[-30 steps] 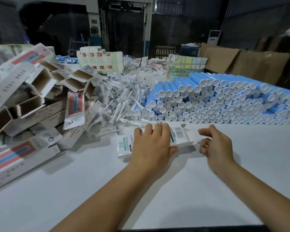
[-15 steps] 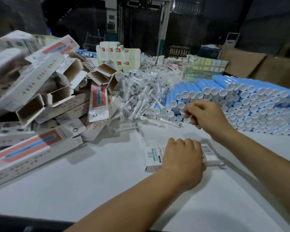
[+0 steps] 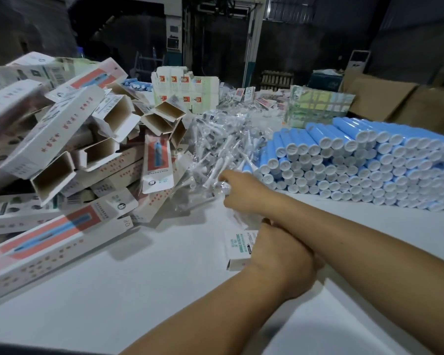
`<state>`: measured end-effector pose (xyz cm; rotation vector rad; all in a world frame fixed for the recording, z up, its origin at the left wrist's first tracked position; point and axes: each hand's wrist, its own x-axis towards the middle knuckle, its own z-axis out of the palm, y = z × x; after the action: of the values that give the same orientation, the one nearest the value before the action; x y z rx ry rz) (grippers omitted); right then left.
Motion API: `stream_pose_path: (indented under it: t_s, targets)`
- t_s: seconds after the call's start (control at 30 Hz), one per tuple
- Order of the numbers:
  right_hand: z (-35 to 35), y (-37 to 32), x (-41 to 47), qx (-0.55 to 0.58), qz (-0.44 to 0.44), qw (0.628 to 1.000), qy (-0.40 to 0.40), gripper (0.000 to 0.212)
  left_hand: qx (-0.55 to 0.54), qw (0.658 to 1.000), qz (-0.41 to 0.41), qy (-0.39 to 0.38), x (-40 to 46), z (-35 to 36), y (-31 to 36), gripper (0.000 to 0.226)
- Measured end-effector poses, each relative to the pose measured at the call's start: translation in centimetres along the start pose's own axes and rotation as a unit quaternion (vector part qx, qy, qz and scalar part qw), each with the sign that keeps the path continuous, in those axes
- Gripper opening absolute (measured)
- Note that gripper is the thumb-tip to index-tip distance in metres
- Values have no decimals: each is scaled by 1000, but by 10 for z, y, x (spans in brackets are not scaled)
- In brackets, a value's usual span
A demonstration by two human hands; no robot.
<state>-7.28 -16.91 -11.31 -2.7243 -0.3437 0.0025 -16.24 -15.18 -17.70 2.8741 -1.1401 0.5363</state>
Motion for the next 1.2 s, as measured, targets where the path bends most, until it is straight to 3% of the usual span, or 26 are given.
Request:
stream_pose_path:
  t_s: [0.1, 0.27, 0.37, 0.47, 0.53, 0.7, 0.83, 0.97, 1.03, 1.2]
  targets:
    - [-32, 27, -27, 222, 6, 961, 167, 27, -22, 999, -36, 35, 3, -6, -2, 45]
    - [-73, 99, -97, 491, 90, 777, 383, 21, -60, 994, -58, 66, 5, -11, -7, 48]
    - [-61, 131, -132, 551, 160, 685, 448, 18, -58, 991, -74, 95, 8, -13, -12, 47]
    - [-37, 142, -146, 583, 189, 641, 462, 18, -47, 989, -82, 114, 10, -14, -17, 51]
    - [-27, 139, -146, 589, 186, 637, 461, 17, -33, 988, -87, 123, 10, -14, -19, 54]
    - [-14, 129, -142, 474, 173, 733, 457, 17, -21, 984, -70, 165, 6, -18, -15, 58]
    - [-10, 118, -144, 432, 146, 765, 454, 17, -19, 976, -53, 212, 6, -16, -11, 55]
    - [-4, 103, -145, 416, 79, 836, 348, 20, -28, 971, -45, 232, 8, -15, -9, 58]
    - [-3, 103, -147, 464, 65, 820, 330, 25, -32, 970, -52, 237, 9, -14, -12, 58]
    - [-8, 108, -156, 393, 60, 785, 474, 24, -44, 967, -103, 229, 10, -17, -22, 60]
